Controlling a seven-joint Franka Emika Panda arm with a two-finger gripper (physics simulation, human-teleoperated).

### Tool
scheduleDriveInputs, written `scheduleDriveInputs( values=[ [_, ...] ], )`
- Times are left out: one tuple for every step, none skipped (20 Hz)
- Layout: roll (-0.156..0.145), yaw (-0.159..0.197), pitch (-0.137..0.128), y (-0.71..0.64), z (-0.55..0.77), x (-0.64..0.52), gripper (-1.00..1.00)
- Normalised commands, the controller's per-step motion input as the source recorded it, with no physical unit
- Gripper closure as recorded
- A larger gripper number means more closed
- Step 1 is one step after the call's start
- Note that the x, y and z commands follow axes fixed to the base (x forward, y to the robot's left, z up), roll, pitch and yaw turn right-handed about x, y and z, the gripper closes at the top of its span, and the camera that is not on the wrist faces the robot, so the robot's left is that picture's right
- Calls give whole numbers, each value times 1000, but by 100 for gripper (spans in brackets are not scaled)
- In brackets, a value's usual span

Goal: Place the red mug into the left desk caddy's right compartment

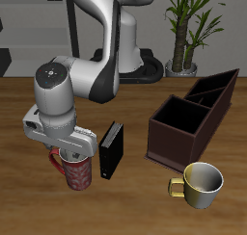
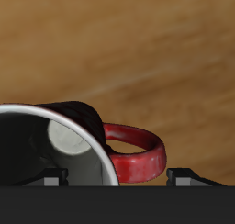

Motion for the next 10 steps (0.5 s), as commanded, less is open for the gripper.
scheduleDriveInputs(
  values=[
    [-12,-173,42,104,-2,-69,100],
    [105,116,-134,309,155,-14,100],
    [-78,-133,64,-23,0,-9,100],
    [29,-58,-41,145,211,-2,100],
    [36,18,-3,144,76,66,100],
    [-130,-88,5,-3,258,23,100],
    [79,15,-108,268,362,3,100],
    [38,16,-21,117,292,33,100],
    [-40,-29,-24,81,334,13,100],
    [42,6,-67,123,252,11,100]
  ],
)
